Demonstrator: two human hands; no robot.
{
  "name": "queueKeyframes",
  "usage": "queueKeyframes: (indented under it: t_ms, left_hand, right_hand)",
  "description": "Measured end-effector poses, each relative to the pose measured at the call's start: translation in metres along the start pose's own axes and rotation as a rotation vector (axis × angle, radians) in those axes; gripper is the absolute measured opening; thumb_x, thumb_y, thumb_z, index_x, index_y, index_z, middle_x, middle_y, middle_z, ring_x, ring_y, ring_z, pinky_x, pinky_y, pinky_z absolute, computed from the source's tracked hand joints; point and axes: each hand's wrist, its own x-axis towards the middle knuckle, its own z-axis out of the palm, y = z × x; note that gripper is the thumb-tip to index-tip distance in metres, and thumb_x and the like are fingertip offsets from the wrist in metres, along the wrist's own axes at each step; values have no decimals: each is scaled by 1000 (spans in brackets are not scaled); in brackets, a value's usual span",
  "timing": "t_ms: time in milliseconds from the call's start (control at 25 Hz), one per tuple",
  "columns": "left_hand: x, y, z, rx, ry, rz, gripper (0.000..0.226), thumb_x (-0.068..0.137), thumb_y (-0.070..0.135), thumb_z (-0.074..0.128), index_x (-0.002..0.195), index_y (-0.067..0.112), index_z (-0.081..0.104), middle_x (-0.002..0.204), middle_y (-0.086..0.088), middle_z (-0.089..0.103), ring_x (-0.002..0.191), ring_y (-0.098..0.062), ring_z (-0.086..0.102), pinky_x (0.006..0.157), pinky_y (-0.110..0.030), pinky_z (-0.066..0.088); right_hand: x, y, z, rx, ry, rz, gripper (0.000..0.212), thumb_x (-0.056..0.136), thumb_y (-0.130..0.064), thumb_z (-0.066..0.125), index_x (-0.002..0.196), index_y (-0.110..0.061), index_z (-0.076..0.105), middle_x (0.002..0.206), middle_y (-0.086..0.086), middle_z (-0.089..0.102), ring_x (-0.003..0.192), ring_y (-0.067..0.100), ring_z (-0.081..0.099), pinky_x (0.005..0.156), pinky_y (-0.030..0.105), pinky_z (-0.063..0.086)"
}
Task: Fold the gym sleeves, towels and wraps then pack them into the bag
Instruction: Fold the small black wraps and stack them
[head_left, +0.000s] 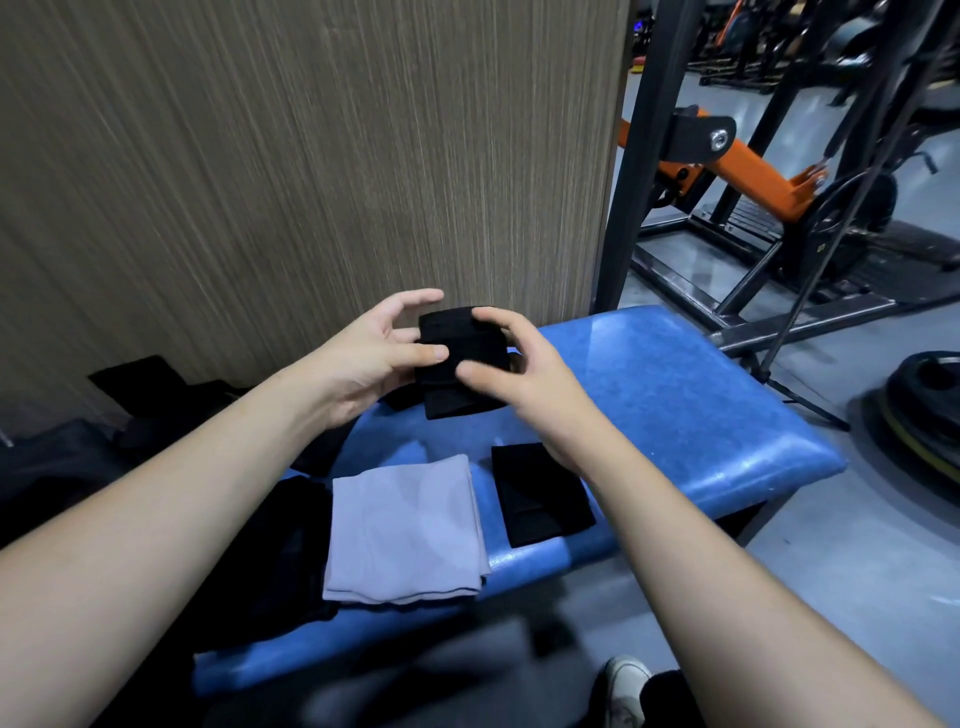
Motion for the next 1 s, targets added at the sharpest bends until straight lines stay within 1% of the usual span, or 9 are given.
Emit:
queueKeyframes:
  t_ms: [80, 240, 360, 440, 520, 720, 840, 960, 1000]
  left_hand:
    - [-2, 2, 7, 31, -56, -4, 54, 91, -6, 61, 136, 21, 53, 114, -13, 70, 99, -23, 70, 82, -29, 58]
    - [-4, 4, 26, 229, -107, -22, 47, 90, -1, 65, 132, 21, 57, 104, -7, 66, 90, -11, 69, 74, -23, 56]
    - [-4, 5, 37, 324, -142, -64, 51, 88, -1, 69, 132, 20, 53, 83, -5, 60, 75, -12, 69, 64, -18, 54]
    - [-2, 0, 43, 416, -178, -103, 53, 86, 2, 73, 131, 20, 52, 74, -4, 61, 74, -18, 68, 71, -24, 58]
    - [2, -9, 51, 527, -204, -149, 51, 84, 4, 76, 128, 19, 54, 73, -3, 64, 72, -19, 67, 75, -25, 58]
    - [14, -35, 65, 883, -229, -236, 48, 81, 20, 81, 123, 25, 58, 74, 4, 64, 64, -13, 57, 59, -20, 47]
    - [19, -44, 67, 1056, -203, -250, 46, 81, 32, 79, 122, 30, 58, 86, 5, 67, 70, -13, 59, 64, -28, 50]
    - [22, -50, 65, 1318, -207, -176, 50, 80, 41, 77, 125, 31, 58, 115, 3, 58, 96, -14, 59, 86, -33, 53]
    - [22, -51, 64, 1324, -216, -160, 52, 81, 43, 76, 128, 31, 56, 122, 4, 54, 104, -14, 57, 91, -32, 50]
  right_hand:
    - [-2, 0, -12, 181, 60, 50, 31, 89, -9, 68, 119, -16, 66, 119, 11, 69, 101, 15, 64, 91, 33, 53]
    - [-8, -1, -37, 244, 67, 122, 26, 88, 2, 68, 112, -10, 68, 99, 14, 71, 88, 20, 68, 77, 30, 55]
    - [-17, -4, -60, 130, 34, 190, 28, 86, -1, 72, 112, -12, 67, 88, 12, 63, 78, 20, 64, 73, 30, 54]
    - [-25, -2, -72, 26, 9, 257, 27, 86, -2, 73, 111, -12, 67, 85, 10, 59, 73, 19, 62, 68, 28, 53]
    - [-33, 3, -80, -88, -35, 320, 26, 85, -3, 74, 109, -12, 67, 81, 7, 55, 67, 17, 58, 64, 27, 49]
    - [-44, 25, -80, -399, -159, 399, 33, 82, -7, 77, 110, -11, 62, 84, 8, 55, 63, 23, 57, 62, 36, 50]
    - [-44, 34, -77, -514, -245, 402, 37, 83, -10, 77, 114, -12, 57, 85, 13, 58, 51, 25, 60, 52, 37, 54]
    - [-38, 35, -78, -772, -317, 351, 42, 82, -24, 80, 117, -20, 58, 92, 11, 59, 57, 14, 55, 50, 26, 48]
    - [-37, 35, -79, -803, -317, 358, 42, 81, -27, 80, 116, -23, 58, 92, 10, 60, 59, 17, 58, 51, 28, 49]
